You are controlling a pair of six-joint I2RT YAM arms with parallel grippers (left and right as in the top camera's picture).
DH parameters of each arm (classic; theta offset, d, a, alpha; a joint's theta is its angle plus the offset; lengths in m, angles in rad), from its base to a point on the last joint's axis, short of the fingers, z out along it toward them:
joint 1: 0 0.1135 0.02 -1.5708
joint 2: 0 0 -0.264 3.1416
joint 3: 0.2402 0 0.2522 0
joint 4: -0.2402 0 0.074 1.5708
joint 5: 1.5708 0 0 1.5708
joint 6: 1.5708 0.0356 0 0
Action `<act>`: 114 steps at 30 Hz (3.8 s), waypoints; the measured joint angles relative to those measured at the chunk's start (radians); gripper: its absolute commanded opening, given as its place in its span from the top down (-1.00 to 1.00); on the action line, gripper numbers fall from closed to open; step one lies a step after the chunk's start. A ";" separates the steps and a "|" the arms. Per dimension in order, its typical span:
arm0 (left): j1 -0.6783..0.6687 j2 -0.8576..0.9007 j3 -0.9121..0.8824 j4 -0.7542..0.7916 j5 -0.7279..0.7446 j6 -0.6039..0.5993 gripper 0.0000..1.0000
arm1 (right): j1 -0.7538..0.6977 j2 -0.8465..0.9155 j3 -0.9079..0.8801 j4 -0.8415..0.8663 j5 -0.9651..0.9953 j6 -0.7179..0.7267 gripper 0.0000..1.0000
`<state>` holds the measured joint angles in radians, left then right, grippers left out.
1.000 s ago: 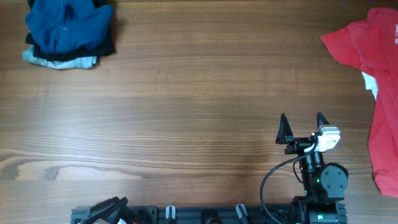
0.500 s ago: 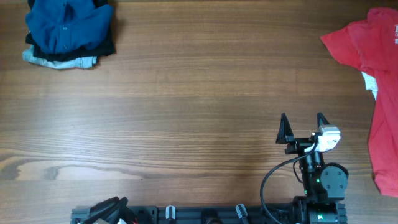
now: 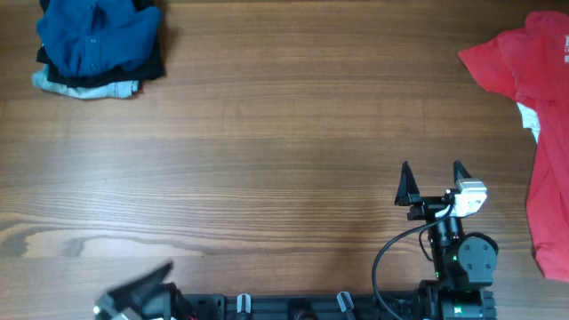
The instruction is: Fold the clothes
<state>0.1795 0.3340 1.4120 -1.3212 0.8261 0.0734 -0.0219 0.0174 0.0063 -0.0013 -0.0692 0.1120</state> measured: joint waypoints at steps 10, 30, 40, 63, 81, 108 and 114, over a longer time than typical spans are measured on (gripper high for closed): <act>-0.250 -0.240 -1.007 1.112 -0.324 -0.305 -0.99 | 0.000 -0.003 0.000 0.001 0.003 0.001 -0.99; -0.243 -0.320 -1.402 1.398 -0.755 -0.317 -0.99 | 0.000 -0.003 0.000 0.001 0.003 0.003 -0.99; -0.242 -0.320 -1.402 1.254 -0.766 -0.281 -0.99 | 0.000 -0.003 0.000 0.001 0.003 0.003 -0.99; -0.242 -0.320 -1.402 1.254 -0.769 -0.277 -0.99 | 0.000 -0.003 0.000 0.002 0.003 0.003 -1.00; -0.242 -0.320 -1.402 1.254 -0.769 -0.277 -1.00 | 0.000 -0.003 0.000 0.002 0.003 0.003 -0.99; -0.242 -0.320 -1.402 1.254 -0.769 -0.277 -0.99 | 0.000 -0.003 0.000 0.002 0.003 0.003 -0.99; -0.242 -0.320 -1.402 1.254 -0.769 -0.277 -1.00 | 0.000 -0.003 0.000 0.001 0.003 0.003 -0.99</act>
<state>-0.0624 0.0139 0.0101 -0.0677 0.0566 -0.2031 -0.0219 0.0143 0.0063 -0.0002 -0.0658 0.1154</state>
